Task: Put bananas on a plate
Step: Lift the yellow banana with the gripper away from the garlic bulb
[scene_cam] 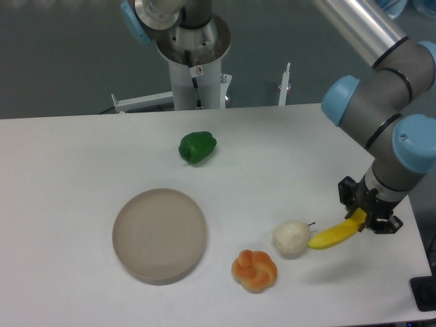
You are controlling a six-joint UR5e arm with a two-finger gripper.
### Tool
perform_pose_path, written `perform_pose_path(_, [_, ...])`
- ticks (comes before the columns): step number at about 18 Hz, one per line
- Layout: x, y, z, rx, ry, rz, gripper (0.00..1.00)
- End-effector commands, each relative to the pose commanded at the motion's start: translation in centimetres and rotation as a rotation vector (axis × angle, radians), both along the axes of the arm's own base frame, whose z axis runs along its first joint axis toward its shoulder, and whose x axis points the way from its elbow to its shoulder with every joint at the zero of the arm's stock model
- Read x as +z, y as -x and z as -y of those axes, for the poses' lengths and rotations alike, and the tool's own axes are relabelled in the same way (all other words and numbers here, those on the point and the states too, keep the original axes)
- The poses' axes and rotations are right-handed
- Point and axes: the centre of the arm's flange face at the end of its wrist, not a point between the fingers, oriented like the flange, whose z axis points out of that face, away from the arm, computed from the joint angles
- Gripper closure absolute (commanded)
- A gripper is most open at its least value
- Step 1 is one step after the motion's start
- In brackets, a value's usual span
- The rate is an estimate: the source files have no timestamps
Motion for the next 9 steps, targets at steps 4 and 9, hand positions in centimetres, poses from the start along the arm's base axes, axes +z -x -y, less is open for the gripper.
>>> perform_pose_path(4, [0.1, -1.0, -0.7, -0.014, -0.002, 0.002, 0.84])
perform_pose_path(9, [0.6, -4.1, -2.9, -0.015, -0.003, 0.004, 0.84])
